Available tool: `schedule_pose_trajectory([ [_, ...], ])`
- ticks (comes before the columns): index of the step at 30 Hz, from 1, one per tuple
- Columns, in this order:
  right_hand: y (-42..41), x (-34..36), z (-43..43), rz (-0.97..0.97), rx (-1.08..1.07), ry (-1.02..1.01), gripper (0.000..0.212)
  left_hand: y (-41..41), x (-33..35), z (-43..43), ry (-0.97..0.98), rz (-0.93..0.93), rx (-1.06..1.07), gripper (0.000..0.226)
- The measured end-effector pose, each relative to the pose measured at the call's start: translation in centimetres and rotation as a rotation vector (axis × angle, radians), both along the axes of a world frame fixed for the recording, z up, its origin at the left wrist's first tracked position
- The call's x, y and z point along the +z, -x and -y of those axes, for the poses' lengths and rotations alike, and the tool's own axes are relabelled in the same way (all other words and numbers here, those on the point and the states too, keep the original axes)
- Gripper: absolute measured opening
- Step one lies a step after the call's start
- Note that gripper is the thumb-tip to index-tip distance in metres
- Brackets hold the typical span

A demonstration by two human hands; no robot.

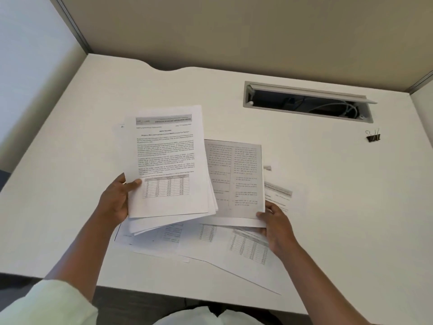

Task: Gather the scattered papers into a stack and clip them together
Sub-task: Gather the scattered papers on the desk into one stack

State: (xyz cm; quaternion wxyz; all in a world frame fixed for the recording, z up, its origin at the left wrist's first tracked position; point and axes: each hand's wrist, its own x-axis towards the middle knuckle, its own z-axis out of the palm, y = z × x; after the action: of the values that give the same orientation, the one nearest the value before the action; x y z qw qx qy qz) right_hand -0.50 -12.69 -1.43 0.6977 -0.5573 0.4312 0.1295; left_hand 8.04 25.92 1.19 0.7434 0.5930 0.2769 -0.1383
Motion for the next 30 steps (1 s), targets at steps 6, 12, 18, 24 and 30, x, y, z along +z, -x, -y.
schedule_pose_trajectory([
  [6,0.1,1.1,-0.6,0.008,0.019,-0.028,0.033,-0.6,-0.9,3.6,0.020,-0.068,-0.028,0.038],
  [12,0.9,1.3,-1.2,-0.006,0.045,-0.096,0.035,-0.5,-1.3,8.9,-0.019,-0.175,-0.166,0.030],
  [18,1.2,1.7,-1.0,-0.003,0.011,-0.191,0.024,-0.6,-1.7,10.8,-0.145,-0.209,-0.298,0.026],
  [24,-1.2,2.0,-1.0,-0.019,0.194,-0.162,0.032,-0.5,-1.8,11.8,-0.289,-0.212,-0.384,0.022],
  [30,-2.9,3.5,-1.0,0.132,0.357,0.123,0.038,0.5,-1.2,12.1,-0.539,-0.113,-0.338,0.029],
])
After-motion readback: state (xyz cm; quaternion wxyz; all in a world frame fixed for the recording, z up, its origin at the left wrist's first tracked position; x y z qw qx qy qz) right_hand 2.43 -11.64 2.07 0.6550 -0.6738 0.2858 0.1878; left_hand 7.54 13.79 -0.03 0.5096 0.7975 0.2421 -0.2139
